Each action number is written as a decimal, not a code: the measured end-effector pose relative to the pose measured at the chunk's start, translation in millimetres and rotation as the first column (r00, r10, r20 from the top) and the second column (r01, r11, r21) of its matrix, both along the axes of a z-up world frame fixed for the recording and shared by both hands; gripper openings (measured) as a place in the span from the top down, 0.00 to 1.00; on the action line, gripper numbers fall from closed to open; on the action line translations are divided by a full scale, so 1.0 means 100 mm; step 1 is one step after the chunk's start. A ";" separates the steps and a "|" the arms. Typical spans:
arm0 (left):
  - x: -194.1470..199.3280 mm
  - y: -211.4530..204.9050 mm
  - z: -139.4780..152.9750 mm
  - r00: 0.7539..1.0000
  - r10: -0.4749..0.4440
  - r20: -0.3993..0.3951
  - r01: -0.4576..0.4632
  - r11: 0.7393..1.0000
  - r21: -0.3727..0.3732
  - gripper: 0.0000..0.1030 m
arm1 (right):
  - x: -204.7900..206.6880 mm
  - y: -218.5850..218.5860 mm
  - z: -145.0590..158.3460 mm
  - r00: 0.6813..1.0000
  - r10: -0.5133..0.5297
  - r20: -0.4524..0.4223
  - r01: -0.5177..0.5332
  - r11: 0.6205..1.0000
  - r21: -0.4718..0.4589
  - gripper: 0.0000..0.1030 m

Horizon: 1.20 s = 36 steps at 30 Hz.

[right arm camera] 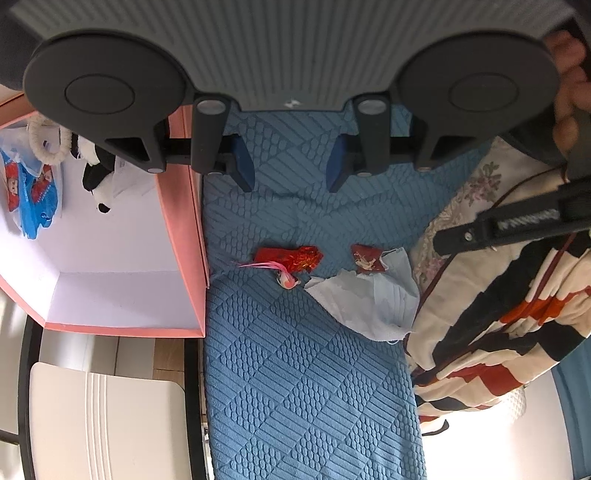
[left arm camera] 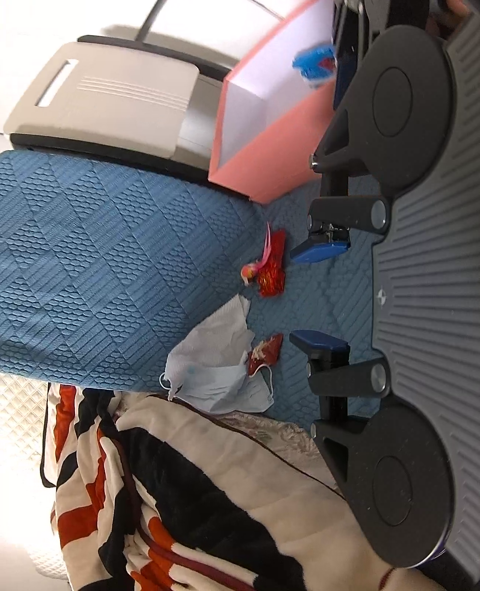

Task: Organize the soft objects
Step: 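Withdraw both open tools from the pink box back over the seat, then move the left tool to the red printed snack packet while the right tool approaches the red foil packet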

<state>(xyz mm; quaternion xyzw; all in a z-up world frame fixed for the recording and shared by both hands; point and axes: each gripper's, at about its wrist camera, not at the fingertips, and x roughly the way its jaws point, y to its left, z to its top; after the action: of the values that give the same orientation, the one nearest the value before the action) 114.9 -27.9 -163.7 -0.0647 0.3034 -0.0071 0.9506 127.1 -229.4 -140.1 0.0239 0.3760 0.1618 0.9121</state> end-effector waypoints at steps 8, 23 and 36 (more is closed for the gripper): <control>0.29 0.16 -0.20 0.999 0.026 -0.019 -0.026 1.000 0.010 0.55 | 0.08 0.05 -0.10 0.999 -0.032 0.009 0.032 0.999 0.032 0.56; 0.83 0.33 -0.54 0.994 0.031 -0.100 -0.037 0.998 -0.058 0.55 | 0.52 0.31 -0.34 1.000 0.003 0.008 -0.003 1.000 -0.016 0.56; 1.30 0.43 -0.68 0.989 0.079 -0.123 -0.085 0.995 -0.042 0.55 | 0.92 0.48 -0.49 0.998 0.067 -0.014 -0.068 0.997 -0.037 0.56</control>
<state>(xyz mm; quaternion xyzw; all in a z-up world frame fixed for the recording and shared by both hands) 244.6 15.5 -231.5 -0.1000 0.3574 0.0287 0.9281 219.1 -181.0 -188.8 -0.0049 0.3852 0.1852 0.9040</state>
